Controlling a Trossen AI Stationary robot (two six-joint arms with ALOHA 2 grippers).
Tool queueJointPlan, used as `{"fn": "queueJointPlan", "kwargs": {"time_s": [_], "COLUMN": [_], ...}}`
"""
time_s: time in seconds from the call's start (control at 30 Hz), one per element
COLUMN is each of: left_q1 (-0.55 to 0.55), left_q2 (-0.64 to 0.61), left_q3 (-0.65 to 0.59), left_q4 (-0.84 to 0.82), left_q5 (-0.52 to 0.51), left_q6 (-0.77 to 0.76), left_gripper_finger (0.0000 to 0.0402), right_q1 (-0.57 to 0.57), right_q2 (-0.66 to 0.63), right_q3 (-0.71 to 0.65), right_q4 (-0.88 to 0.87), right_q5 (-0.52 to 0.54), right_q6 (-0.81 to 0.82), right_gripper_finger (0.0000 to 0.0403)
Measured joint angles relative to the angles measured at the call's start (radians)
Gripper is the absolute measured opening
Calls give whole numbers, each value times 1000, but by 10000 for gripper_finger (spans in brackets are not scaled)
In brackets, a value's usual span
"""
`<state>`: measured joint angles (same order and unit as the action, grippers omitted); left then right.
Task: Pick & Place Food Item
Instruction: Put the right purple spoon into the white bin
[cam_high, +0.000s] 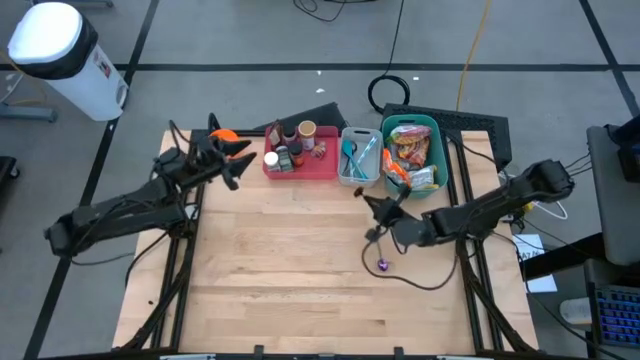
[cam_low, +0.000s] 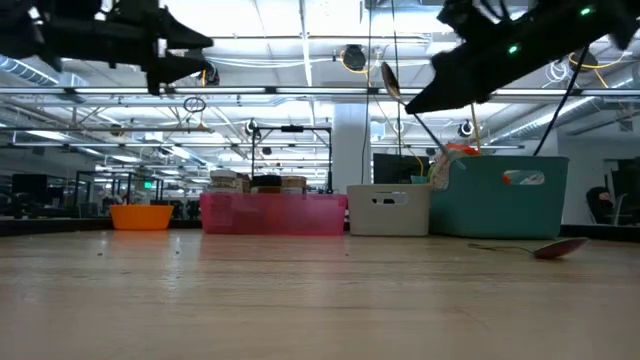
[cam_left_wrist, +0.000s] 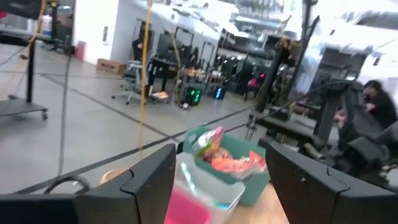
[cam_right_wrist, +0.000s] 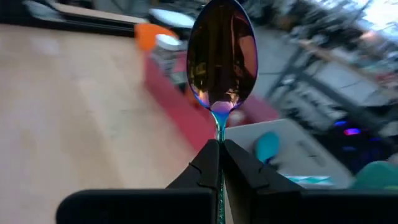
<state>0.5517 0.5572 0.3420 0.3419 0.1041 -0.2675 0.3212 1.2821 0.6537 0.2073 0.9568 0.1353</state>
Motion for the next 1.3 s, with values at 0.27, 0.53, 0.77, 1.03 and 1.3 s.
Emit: {"fn": "queueJointPlan", "kwargs": {"time_s": [0.27, 0.53, 0.77, 1.03, 1.3], "left_q1": [-102, -198, -302, -365, -406], "left_q2": [288, 558, 775, 1020, 1144], "left_q3": [0, 74, 250, 476, 605], "left_q4": [387, 528, 457, 414, 414], "left_q5": [0, -27, -164, -202, -202], "left_q6": [46, 129, 271, 291, 293], "left_gripper_finger": [257, 257, 259, 290, 287], "right_q1": [-103, -161, -171, -171, -171], "right_q2": [124, 199, 222, 222, 222], "right_q3": [0, 1, 1, 1, 1], "right_q4": [325, 569, 604, 605, 605], "right_q5": [64, 65, 64, 64, 63], "right_q6": [-275, -403, -416, -417, -432], "right_gripper_finger": [0, 0, 0, 0, 0]}}
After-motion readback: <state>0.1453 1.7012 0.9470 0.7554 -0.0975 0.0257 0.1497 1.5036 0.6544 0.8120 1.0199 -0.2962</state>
